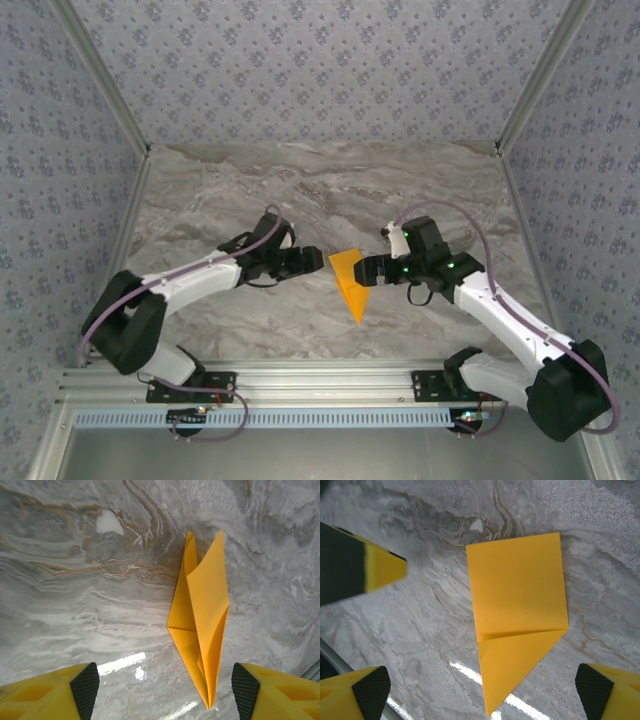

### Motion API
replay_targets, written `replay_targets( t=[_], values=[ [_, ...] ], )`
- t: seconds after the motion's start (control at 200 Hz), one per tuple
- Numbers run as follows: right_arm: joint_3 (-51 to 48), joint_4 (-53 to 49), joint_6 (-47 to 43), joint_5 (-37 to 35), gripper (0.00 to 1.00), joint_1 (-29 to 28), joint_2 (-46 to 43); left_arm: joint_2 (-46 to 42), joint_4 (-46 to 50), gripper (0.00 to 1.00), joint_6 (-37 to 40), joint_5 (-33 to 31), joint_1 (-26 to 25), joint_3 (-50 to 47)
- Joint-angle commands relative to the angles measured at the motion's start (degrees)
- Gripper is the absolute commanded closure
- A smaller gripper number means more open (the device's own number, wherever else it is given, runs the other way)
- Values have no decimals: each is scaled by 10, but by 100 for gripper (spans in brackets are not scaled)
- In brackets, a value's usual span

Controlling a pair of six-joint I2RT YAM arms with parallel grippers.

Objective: Fold a paper plane with a square sheet of paper (fold left side to right side)
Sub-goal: Pick up the paper from the center of the table.

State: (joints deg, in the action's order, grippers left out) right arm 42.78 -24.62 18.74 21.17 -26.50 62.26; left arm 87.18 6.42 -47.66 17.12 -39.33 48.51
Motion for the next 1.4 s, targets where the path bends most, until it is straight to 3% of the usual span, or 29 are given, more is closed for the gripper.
replay_targets(
  t=[0.0,0.23,0.36,0.495,0.619,0.759,0.904,1.234,1.394],
  values=[
    [-16,48,14,85,0,44,-12,49,-78,28,-17,35,-6,40],
    [-66,109,17,98,0,74,-27,156,-126,30,-22,80,-25,96],
    [-73,103,-1,98,0,74,-20,190,-132,39,-21,85,-29,113],
    [-66,86,4,139,0,99,4,196,-166,59,-18,84,-28,101],
    [-99,162,35,251,3,164,28,174,-208,85,-21,97,-13,67],
    [-103,189,10,329,13,199,54,127,-234,97,0,132,5,29],
    [-99,243,3,400,23,211,100,72,-265,100,20,191,28,-7],
    [-88,432,39,456,24,166,188,-42,-282,100,49,270,45,-47],
    [-67,449,35,487,25,135,221,-62,-283,100,50,277,45,-51]
  ],
)
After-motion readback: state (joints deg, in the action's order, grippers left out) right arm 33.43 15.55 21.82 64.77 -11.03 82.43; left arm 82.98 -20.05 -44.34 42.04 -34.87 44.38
